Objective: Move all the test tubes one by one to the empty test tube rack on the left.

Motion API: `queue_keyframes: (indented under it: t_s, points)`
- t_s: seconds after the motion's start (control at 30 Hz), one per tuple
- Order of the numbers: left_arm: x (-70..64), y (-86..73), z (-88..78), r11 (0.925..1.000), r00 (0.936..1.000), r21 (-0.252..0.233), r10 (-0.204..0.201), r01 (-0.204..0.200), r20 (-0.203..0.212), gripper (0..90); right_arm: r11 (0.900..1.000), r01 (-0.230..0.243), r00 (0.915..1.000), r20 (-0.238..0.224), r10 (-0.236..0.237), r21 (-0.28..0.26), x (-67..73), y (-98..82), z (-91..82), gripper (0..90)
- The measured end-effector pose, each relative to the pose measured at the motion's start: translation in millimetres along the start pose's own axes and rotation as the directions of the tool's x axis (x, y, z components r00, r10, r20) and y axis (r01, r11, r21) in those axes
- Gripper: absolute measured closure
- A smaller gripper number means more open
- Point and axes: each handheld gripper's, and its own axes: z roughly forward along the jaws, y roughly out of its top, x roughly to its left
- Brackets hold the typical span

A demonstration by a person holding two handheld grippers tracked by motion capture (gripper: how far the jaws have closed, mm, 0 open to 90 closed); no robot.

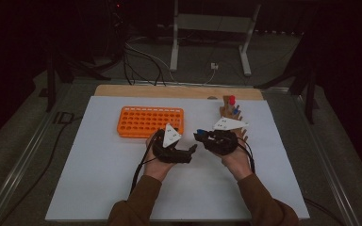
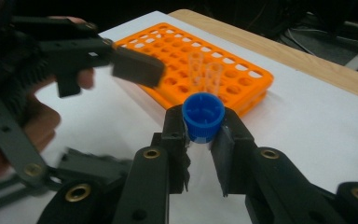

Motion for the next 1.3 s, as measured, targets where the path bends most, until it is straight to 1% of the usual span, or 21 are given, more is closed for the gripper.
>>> queue_keyframes:
  t_s: [0.03, 0.07, 0.1, 0.17, 0.23, 0.37, 0.53, 0.57, 0.6, 0.63, 0.7, 0.83, 0.87, 0.93, 1.0, 1.13, 1.17, 1.27, 1.3]
  points:
    - [-0.9, -0.1, 0.6, 1.0000, 0.9999, -0.002, 0.008, -0.008, -0.008, 16.7, 1.000, 0.002, 1.0000, -0.003, -0.002, 0.001, 1.2, 0.0, 1.0, 76.3]
    - [-1.6, -0.2, 1.3, 0.9999, 0.9999, -0.003, 0.010, -0.010, -0.011, 17.7, 1.000, 0.002, 1.0000, -0.007, -0.002, 0.001, 2.2, 0.1, 1.9, 76.4]
    - [-2.2, -0.3, 1.6, 0.9999, 0.9998, -0.008, 0.012, -0.013, -0.014, 21.6, 1.000, 0.000, 0.9999, -0.012, 0.000, 0.000, 3.0, 0.2, 2.6, 76.3]
    - [-3.8, -0.4, 2.7, 0.9997, 0.9998, -0.010, 0.021, -0.021, -0.005, 27.7, 1.000, -0.003, 0.9998, -0.020, 0.003, -0.003, 4.2, 0.7, 4.1, 76.3]
    - [-5.2, -0.9, 3.6, 0.9992, 0.9992, -0.007, 0.039, -0.039, 0.002, 35.9, 1.000, -0.006, 0.9996, -0.029, 0.006, -0.004, 5.5, 1.1, 5.2, 76.3]
    - [-6.4, -2.1, 5.9, 0.9991, 0.9987, -0.006, 0.043, -0.043, 0.025, 52.8, 1.000, -0.007, 0.9993, -0.036, 0.007, -0.004, 8.2, 2.1, 6.6, 76.4]
    - [-6.6, -3.2, 6.9, 0.9983, 0.9972, 0.007, 0.057, -0.058, 0.049, 70.4, 1.000, -0.005, 0.9992, -0.039, 0.004, -0.008, 8.1, 2.8, 6.6, 76.3]
    - [-6.5, -3.3, 6.9, 0.9982, 0.9969, 0.007, 0.059, -0.059, 0.052, 73.6, 1.000, -0.008, 0.9992, -0.040, 0.007, -0.009, 8.1, 2.9, 6.3, 76.2]
    - [-6.2, -3.3, 6.9, 0.9982, 0.9969, 0.009, 0.060, -0.060, 0.052, 74.2, 1.000, -0.007, 0.9991, -0.042, 0.006, -0.009, 7.7, 3.0, 5.7, 75.3]
    - [-5.7, -3.5, 6.9, 0.9984, 0.9971, 0.010, 0.056, -0.056, 0.053, 76.0, 1.000, -0.005, 0.9989, -0.047, 0.004, -0.015, 7.4, 3.0, 4.9, 71.3]
    - [-3.8, -3.9, 7.0, 0.9984, 0.9973, 0.015, 0.055, -0.055, 0.050, 76.4, 0.999, -0.016, 0.9978, -0.065, 0.014, -0.030, 6.2, 3.2, 2.1, 62.2]
    - [0.5, -4.1, 5.8, 0.9987, 0.9981, 0.015, 0.048, -0.049, 0.039, 76.9, 0.998, -0.027, 0.9981, -0.058, 0.024, -0.060, 2.4, 3.3, -3.7, 41.6]
    - [1.6, -4.0, 5.2, 0.9990, 0.9984, 0.013, 0.043, -0.044, 0.037, 77.0, 0.998, -0.027, 0.9987, -0.044, 0.025, -0.063, 1.3, 3.1, -5.2, 36.6]
    - [4.6, -3.7, 3.9, 0.9991, 0.9988, 0.012, 0.040, -0.041, 0.028, 77.0, 0.997, -0.025, 0.9994, -0.024, 0.023, -0.070, -0.5, 2.1, -8.3, 29.8]
    - [8.1, -3.6, 2.4, 0.9996, 0.9994, 0.009, 0.026, -0.027, 0.024, 77.1, 0.997, -0.021, 0.9997, 0.012, 0.022, -0.070, -2.1, 0.7, -10.9, 22.8]
    - [16.1, -3.0, -1.7, 1.0000, 0.9998, -0.002, 0.002, -0.002, 0.018, 77.3, 0.996, -0.034, 0.9980, 0.050, 0.038, -0.081, -6.9, -4.5, -16.0, 15.0]
    - [18.1, -2.7, -3.1, 1.0000, 0.9999, -0.003, -0.002, 0.002, 0.015, 77.3, 0.996, -0.033, 0.9975, 0.059, 0.038, -0.083, -7.7, -6.5, -17.5, 13.5]
    - [23.9, -2.3, -6.8, 1.0000, 1.0000, -0.006, -0.004, 0.004, -0.001, 77.3, 0.996, -0.027, 0.9958, 0.085, 0.034, -0.080, -10.5, -12.7, -22.4, 5.3]
    - [25.7, -2.2, -7.8, 0.9999, 0.9999, -0.009, -0.008, 0.007, -0.008, 77.3, 0.996, -0.032, 0.9951, 0.091, 0.039, -0.078, -11.4, -14.4, -24.2, 2.9]
